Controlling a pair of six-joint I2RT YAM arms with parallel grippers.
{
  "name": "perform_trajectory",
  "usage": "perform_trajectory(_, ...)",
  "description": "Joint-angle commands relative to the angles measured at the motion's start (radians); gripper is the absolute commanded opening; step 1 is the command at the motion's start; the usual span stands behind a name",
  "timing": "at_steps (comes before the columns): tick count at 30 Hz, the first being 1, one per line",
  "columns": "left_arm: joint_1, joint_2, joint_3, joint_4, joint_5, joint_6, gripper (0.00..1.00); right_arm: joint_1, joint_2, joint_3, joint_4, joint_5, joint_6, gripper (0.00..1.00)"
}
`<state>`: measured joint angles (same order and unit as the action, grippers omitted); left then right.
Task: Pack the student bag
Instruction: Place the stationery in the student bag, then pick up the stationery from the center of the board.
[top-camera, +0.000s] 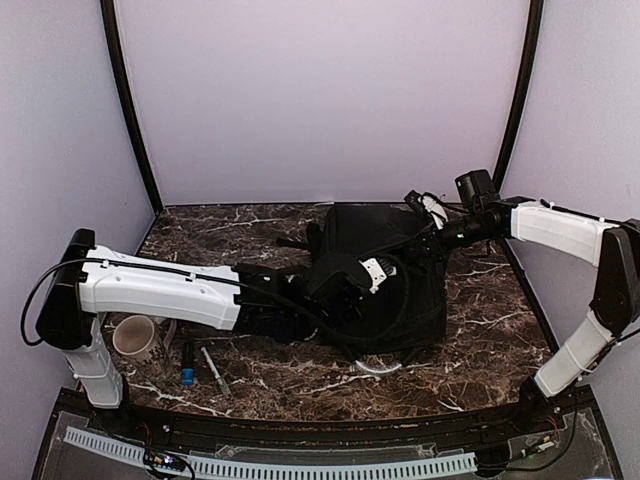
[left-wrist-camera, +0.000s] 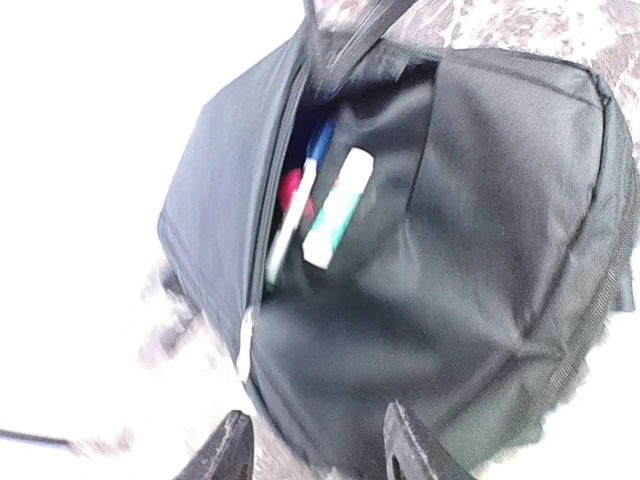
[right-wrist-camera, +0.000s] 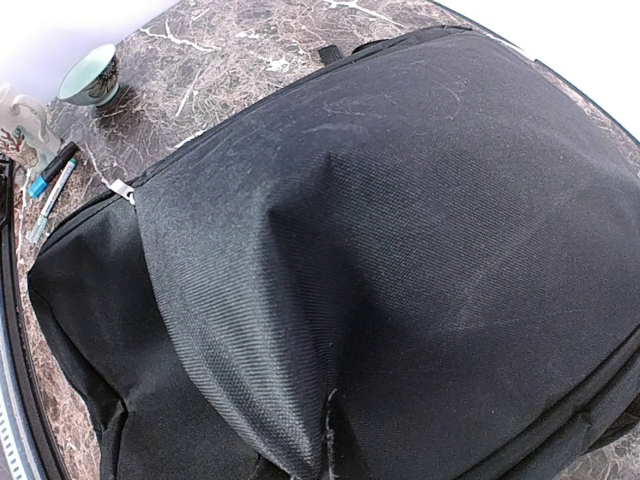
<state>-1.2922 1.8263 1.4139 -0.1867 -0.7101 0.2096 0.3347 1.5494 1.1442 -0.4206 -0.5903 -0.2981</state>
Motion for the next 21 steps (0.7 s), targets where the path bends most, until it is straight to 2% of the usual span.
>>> perform_trajectory(1,0.036,-0.128,-0.042,-0.376,0.099,-0.484,0.47,0.0,-0.028,0.028,0.07,-0.052,0.001,0.0)
perform_trajectory(5,0.073,-0.224,-0.139,-0.474,0.187,-0.736,0.47,0.0,-0.016,0.027,0.071,-0.054,-0.004,0.0)
perform_trajectory(8,0.111,-0.276,-0.244,-0.465,0.26,-0.83,0.47,0.0,-0.011,0.028,0.071,-0.056,-0.004,0.0)
perform_trajectory(11,0.161,-0.272,-0.294,-0.529,0.28,-0.893,0.47,0.001,-0.003,0.026,0.072,-0.062,-0.004,0.0)
perform_trajectory(15,0.169,-0.248,-0.3,-0.625,0.281,-1.024,0.47,0.0,0.007,0.027,0.071,-0.065,-0.006,0.0)
perform_trajectory(21,0.169,-0.222,-0.344,-0.659,0.43,-1.262,0.45,0.0,0.008,0.019,0.073,-0.066,-0.013,0.0)
